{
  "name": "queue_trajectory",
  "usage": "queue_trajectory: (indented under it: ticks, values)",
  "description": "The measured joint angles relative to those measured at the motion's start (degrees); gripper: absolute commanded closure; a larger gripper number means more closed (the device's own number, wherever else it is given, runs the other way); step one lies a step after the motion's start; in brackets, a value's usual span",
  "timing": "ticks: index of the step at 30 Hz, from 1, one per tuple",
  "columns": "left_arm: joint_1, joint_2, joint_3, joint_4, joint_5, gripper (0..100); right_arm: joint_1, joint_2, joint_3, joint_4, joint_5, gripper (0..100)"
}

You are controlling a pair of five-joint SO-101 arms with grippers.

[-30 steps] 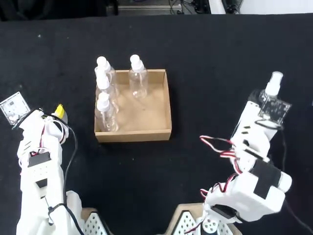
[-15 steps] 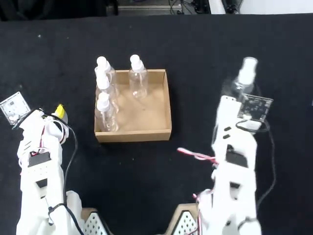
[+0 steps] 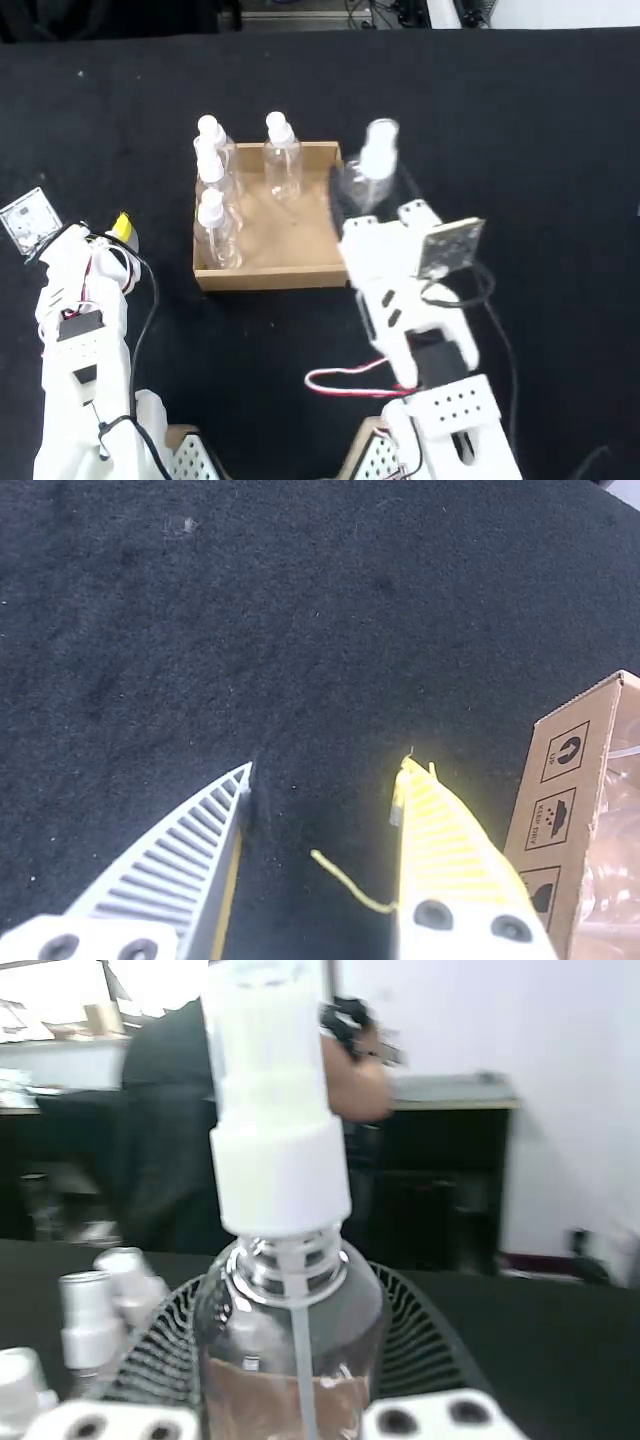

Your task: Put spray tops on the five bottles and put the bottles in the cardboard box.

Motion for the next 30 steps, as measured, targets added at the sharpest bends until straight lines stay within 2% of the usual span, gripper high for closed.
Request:
queue_trajectory:
  ticks: [4, 14, 19, 27, 30]
  values:
    - [0.00, 0.00, 0.00, 0.00, 0.00, 80, -3.34, 6.68, 0.00, -4.84, 0.00, 98.4]
    - [0.00, 0.00, 0.00, 0.00, 0.00, 80, -3.87, 32.97, 0.00, -23.30, -0.35, 98.3]
    - [0.00, 0.00, 0.00, 0.00, 0.00, 80, -6.33, 45.98, -0.70, -30.42, -0.35, 98.5]
    - [0.00, 0.00, 0.00, 0.00, 0.00, 80, -7.12, 63.12, -3.69, -48.79, -0.35, 98.4]
    - [0.00, 0.00, 0.00, 0.00, 0.00, 80, -7.12, 67.78, -3.69, -52.48, -0.35, 98.3]
